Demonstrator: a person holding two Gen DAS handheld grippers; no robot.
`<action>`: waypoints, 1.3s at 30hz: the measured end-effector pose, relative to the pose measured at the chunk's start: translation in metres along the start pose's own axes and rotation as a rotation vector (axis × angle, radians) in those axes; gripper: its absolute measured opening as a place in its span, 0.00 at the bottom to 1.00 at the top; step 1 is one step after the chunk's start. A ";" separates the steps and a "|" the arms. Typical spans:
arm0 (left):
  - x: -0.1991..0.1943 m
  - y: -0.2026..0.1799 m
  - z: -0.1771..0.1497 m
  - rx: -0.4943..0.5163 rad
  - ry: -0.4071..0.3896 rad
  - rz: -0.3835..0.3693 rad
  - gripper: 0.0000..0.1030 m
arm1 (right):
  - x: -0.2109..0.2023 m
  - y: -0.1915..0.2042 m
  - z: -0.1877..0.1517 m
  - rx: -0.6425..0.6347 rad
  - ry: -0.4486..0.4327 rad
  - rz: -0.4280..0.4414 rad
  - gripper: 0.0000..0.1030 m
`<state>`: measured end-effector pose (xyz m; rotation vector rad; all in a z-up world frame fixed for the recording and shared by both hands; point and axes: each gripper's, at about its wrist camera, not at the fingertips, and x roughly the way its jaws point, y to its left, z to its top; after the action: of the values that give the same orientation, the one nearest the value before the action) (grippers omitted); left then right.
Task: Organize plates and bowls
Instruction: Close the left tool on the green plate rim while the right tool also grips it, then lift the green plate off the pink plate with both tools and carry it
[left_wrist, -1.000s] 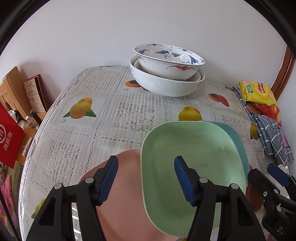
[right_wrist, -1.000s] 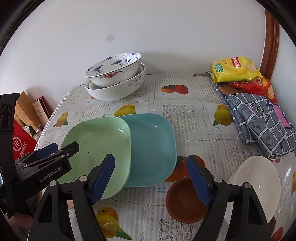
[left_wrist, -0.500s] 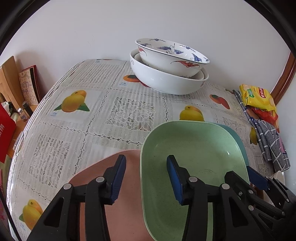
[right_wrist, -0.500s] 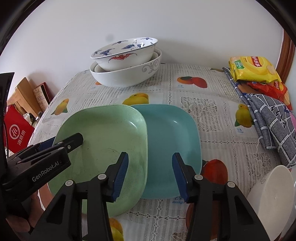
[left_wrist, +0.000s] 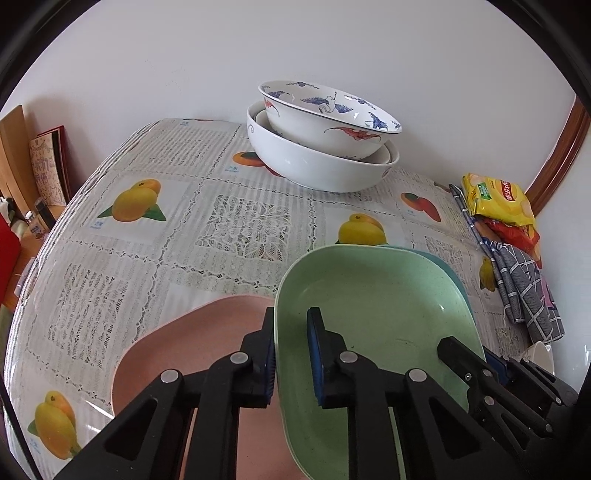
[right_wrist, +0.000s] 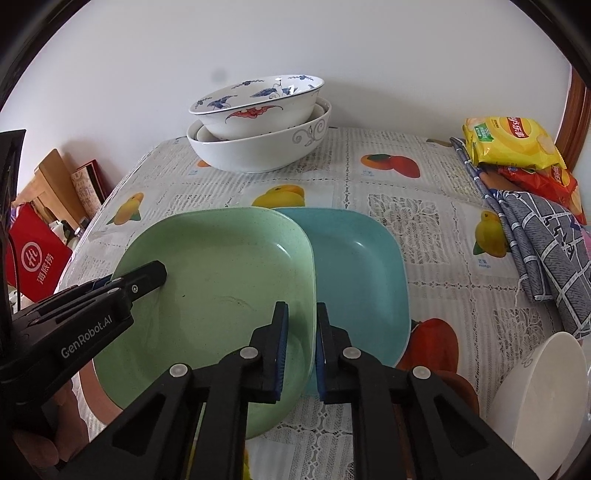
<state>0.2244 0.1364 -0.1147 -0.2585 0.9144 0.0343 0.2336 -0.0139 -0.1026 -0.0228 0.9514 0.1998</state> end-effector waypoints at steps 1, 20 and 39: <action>-0.003 -0.002 0.000 0.004 -0.005 0.000 0.14 | -0.004 -0.001 0.000 0.003 -0.006 -0.001 0.12; -0.057 -0.039 -0.013 0.050 -0.056 -0.051 0.14 | -0.079 -0.024 -0.016 0.061 -0.104 -0.029 0.13; -0.089 -0.041 -0.034 0.054 -0.081 -0.061 0.14 | -0.112 -0.016 -0.037 0.078 -0.139 -0.054 0.13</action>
<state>0.1492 0.0960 -0.0563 -0.2327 0.8250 -0.0358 0.1429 -0.0517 -0.0343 0.0363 0.8188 0.1124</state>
